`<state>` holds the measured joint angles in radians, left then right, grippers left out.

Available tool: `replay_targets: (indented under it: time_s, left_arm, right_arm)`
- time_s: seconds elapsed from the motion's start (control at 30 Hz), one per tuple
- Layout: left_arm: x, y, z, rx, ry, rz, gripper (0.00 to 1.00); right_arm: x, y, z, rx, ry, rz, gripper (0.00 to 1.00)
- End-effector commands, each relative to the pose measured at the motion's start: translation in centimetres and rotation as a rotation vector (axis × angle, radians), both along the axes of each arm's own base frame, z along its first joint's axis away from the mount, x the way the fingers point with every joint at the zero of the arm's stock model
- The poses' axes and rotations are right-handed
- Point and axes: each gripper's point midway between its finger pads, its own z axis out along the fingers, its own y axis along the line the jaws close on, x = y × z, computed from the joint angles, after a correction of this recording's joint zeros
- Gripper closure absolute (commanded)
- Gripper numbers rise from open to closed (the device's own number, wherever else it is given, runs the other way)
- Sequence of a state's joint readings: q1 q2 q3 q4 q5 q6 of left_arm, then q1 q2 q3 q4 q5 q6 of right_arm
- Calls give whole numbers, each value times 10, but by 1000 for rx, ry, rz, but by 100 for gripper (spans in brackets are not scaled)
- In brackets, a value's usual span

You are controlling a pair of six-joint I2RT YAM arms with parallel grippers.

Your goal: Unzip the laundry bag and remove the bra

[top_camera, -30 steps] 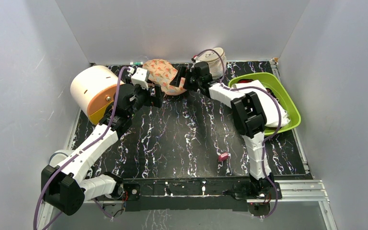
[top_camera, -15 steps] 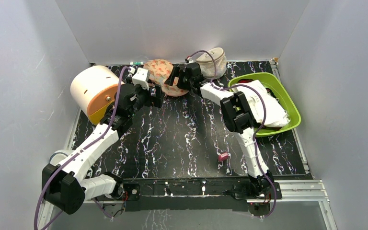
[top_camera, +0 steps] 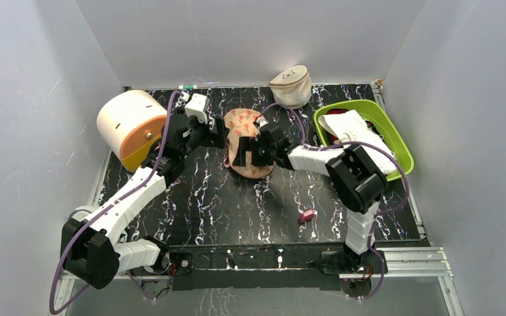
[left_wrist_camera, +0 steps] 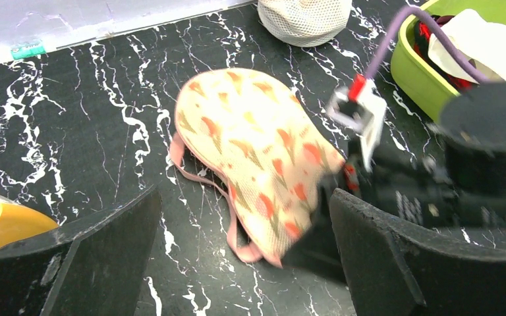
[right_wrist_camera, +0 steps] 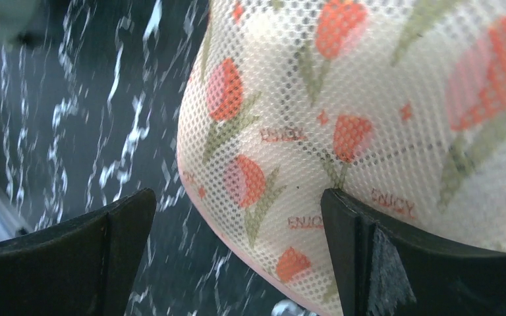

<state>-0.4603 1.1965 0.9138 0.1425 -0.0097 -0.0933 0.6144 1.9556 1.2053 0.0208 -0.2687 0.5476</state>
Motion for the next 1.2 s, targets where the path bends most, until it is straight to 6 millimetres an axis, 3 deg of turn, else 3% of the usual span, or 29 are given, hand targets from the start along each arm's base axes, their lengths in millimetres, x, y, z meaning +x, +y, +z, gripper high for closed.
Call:
replay_targets:
  time_s: [0.0, 0.1, 0.2, 0.27, 0.43, 0.6, 0.7, 0.8, 0.97, 1.07, 1.17]
  left_arm:
    - [1, -10, 11, -45, -21, -35, 2]
    - [2, -12, 7, -50, -4, -33, 2]
    - [2, -12, 6, -60, 11, -29, 2]
    - [0, -14, 7, -67, 13, -35, 2]
    - [-1, -13, 5, -64, 10, -20, 2]
    - [-4, -19, 2, -62, 19, -29, 2]
    - [-7, -31, -10, -48, 49, -51, 2]
    - [-9, -53, -38, -18, 137, -105, 2]
    - [-18, -92, -102, 77, 397, -210, 2]
    - [-22, -103, -136, 146, 503, -229, 2]
    - [-24, -108, -160, 199, 550, -242, 2]
  right_arm:
    - [-71, 9, 1, 33, 69, 82, 2]
    - [-99, 39, 28, 181, 44, 151, 2]
    - [-110, 59, 51, 281, 16, 192, 2]
    - [-112, 65, 66, 332, 9, 207, 2]
    - [-121, 60, 130, 426, -89, 242, 2]
    - [-114, 15, 154, 284, -217, 104, 2]
    - [-105, -32, 159, 152, -282, -74, 2]
    - [-104, -80, 172, 84, -351, -239, 2]
    - [-116, -138, 205, 90, -491, -391, 2]
    - [-122, -159, 223, 117, -553, -444, 2]
    - [-128, -166, 230, 138, -576, -452, 2]
